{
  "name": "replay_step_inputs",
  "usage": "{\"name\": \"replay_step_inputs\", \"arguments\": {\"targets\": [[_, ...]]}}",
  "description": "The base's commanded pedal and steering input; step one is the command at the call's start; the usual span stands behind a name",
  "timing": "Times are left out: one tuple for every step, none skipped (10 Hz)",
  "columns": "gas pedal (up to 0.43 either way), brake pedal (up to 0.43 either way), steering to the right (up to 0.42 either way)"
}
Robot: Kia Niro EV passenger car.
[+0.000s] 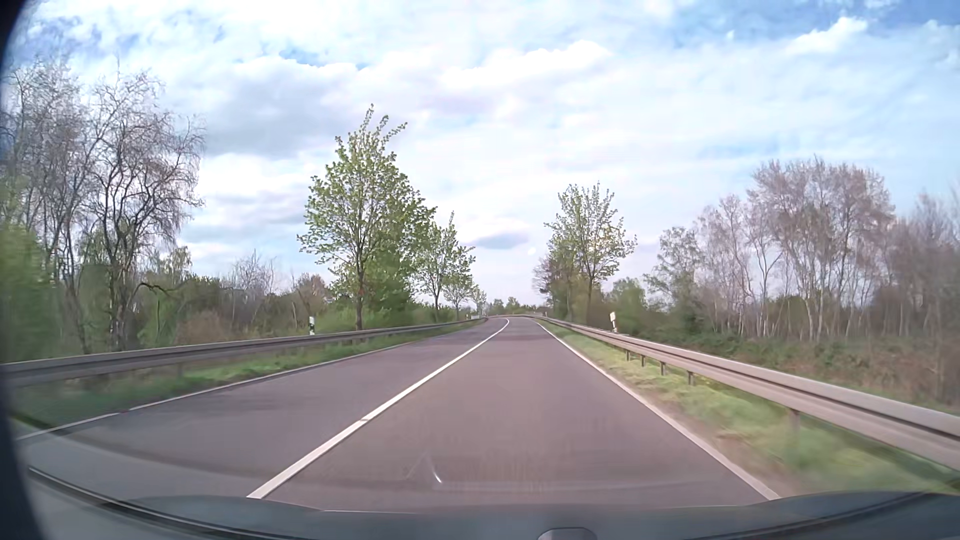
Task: Follow the waypoints while adhering to traffic rules and regulations
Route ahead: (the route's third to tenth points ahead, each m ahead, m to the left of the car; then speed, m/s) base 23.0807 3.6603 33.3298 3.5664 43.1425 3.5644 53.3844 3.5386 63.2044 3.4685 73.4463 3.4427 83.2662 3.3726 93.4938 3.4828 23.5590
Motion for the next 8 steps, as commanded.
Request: {"name": "replay_step_inputs", "arguments": {"targets": [[0.000,0.000,0.003],[0.000,0.000,0.003],[0.000,0.000,0.002],[0.000,0.000,0.001],[0.000,0.000,0.001],[0.000,0.000,0.001],[0.000,0.000,0.001],[0.000,0.000,0.001]]}}
